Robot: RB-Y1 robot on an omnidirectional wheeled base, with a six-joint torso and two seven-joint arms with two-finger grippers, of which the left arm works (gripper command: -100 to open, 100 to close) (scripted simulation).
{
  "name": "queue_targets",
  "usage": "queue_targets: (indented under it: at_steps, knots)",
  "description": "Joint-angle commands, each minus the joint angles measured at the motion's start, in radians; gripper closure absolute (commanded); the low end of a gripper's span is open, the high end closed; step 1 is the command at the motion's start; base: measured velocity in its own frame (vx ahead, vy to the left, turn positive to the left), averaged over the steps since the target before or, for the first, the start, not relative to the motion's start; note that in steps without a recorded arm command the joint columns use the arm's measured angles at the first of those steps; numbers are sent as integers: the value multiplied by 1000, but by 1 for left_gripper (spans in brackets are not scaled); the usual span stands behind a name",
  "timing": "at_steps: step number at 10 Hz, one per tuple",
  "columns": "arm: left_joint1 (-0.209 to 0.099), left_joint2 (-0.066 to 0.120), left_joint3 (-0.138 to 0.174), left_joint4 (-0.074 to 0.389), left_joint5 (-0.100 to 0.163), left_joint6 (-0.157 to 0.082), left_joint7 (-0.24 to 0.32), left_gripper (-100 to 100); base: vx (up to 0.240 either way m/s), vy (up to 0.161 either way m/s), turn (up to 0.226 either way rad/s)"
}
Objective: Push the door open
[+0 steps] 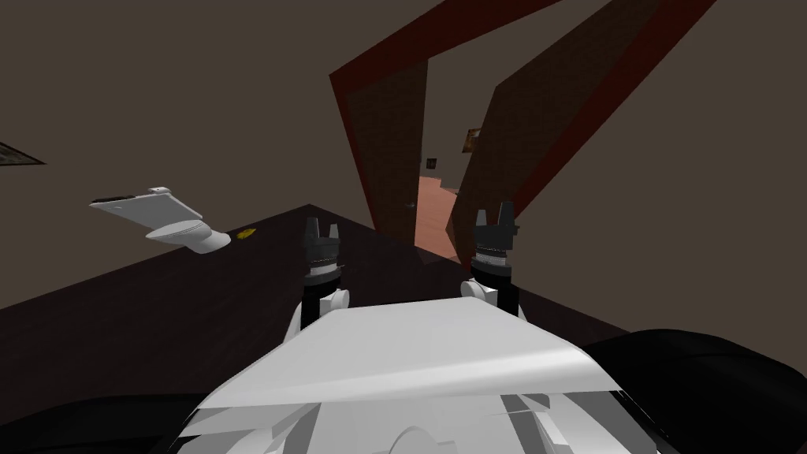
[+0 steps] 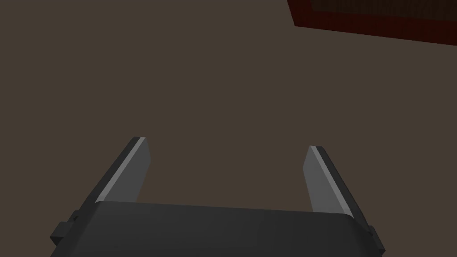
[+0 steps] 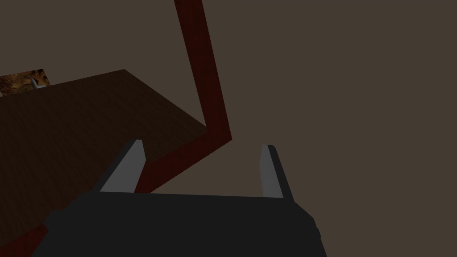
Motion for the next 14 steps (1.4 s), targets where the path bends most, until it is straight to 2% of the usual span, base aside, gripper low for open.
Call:
queue_targets:
  at_steps: [1,3,6,8,14]
  knots:
    - [-7,5,-10,31,-6,-11,2,-100,173,-8,-9]
    - [-14,14,-20,67,-13,-20,8,-100,135,-27,-15]
    - [-32,32,-43,150,-27,-39,22,-100,171,-4,-24]
    - [-39,37,-51,180,-32,-46,27,-100,143,-28,-13]
    - [-70,60,-92,328,-58,-79,51,-100,141,-18,-20]
